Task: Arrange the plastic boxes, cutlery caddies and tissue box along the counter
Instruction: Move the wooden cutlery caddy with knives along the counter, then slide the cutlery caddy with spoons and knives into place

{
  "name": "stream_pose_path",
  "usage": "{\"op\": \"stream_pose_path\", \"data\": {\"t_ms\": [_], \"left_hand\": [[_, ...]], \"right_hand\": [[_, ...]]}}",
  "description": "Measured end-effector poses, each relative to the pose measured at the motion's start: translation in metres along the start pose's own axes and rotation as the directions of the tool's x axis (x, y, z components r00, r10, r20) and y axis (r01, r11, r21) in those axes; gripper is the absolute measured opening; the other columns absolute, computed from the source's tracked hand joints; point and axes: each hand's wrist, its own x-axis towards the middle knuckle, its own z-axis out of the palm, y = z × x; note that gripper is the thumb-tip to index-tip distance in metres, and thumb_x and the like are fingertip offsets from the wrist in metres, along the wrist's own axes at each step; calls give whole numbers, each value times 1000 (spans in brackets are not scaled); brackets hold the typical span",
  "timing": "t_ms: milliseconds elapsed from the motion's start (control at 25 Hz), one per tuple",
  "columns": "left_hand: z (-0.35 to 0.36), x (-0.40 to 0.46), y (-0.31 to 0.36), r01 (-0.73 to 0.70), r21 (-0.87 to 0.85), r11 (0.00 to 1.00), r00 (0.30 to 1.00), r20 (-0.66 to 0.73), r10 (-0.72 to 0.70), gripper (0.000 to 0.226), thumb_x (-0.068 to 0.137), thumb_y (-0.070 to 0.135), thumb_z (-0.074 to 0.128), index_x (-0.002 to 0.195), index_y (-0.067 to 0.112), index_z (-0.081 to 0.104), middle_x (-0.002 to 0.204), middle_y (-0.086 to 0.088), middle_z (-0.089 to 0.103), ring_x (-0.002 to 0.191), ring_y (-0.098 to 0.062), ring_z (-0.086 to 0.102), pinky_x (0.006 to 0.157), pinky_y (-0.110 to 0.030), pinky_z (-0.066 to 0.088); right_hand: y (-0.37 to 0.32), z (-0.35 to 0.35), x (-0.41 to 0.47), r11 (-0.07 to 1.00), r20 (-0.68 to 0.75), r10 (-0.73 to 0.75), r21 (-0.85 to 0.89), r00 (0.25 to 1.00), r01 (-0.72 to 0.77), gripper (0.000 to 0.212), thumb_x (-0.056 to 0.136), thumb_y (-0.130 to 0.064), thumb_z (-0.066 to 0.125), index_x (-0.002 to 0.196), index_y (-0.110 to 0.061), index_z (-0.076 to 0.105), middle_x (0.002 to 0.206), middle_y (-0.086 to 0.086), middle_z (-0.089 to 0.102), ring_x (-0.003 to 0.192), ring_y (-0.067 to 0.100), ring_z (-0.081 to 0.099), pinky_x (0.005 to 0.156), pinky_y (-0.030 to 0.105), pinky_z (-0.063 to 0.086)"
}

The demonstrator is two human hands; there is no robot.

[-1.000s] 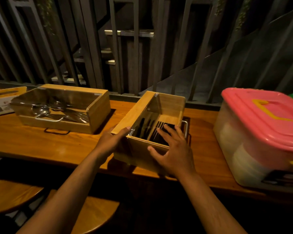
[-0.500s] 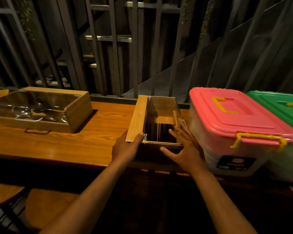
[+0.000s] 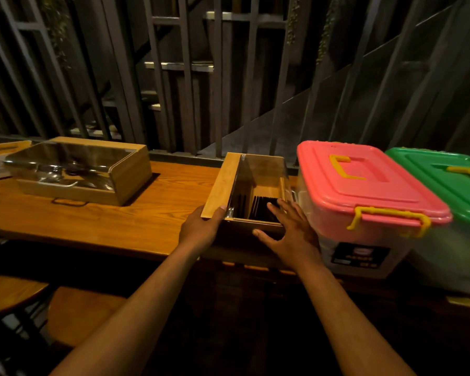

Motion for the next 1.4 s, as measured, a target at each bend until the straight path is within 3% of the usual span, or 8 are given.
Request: {"op": "stream_pose_path", "data": {"t_ms": [240,400,560,720,960,1120,1400], "left_hand": [[-40,-33,-2,-195,114,974,980,-24,199,46,94,37,60,138,28,52,133,-1,61,116,-21,60,84,-37,55],[-97,-36,-4,-370,278,886,913,-68,403,40,94,37,59,134,31,57,127,2,66,108,-17,64,81,-35,54],[-167,-20,-23,-412,412,813,872,-80,483,40,93,38,60,132,31,58,128,2,65,96,-21,66,76,-32,50],[-253,15,-71,-406,485,775,875,-40,483,41,92,39,60,132,31,57,127,5,64,114,-17,60,86,-34,51],[-355,75,-138,-314,596,739,910,-34,414,45,91,42,57,135,34,52,130,2,62,121,-20,54,86,-37,49],[-385,120,-146,-303,672,675,905,-19,425,49,92,43,55,139,33,47,134,1,55,126,-19,48,88,-37,49],[-407,191,-160,-241,807,539,909,-6,416,55,92,42,54,143,29,40,144,-4,47,139,-26,33,107,-42,39]], "right_hand": [[-11,-4,-1,995,26,1,-101,1000,2,74,80,-69,52,144,-35,38,158,-3,29,149,20,14,119,48,20],[-75,-3,-12,979,-38,-71,-195,997,63,62,83,-63,51,139,-37,45,153,-2,37,146,21,22,118,52,18],[-157,28,-8,984,-27,-126,-130,992,122,58,86,-59,52,139,-37,44,154,-4,37,147,21,21,119,53,14],[-240,92,3,992,-59,-112,-60,992,109,56,84,-58,53,136,-36,50,149,-3,43,142,21,29,115,50,24],[-332,171,24,996,-41,-87,15,995,88,52,83,-55,57,132,-38,53,147,-4,46,138,20,35,111,44,30],[-365,195,62,996,-34,-79,36,996,80,51,84,-54,59,133,-40,52,147,-6,46,137,20,34,108,44,32],[-408,251,144,983,-3,-173,54,985,173,51,85,-52,59,133,-38,52,146,-2,47,138,23,35,110,51,33]]}}
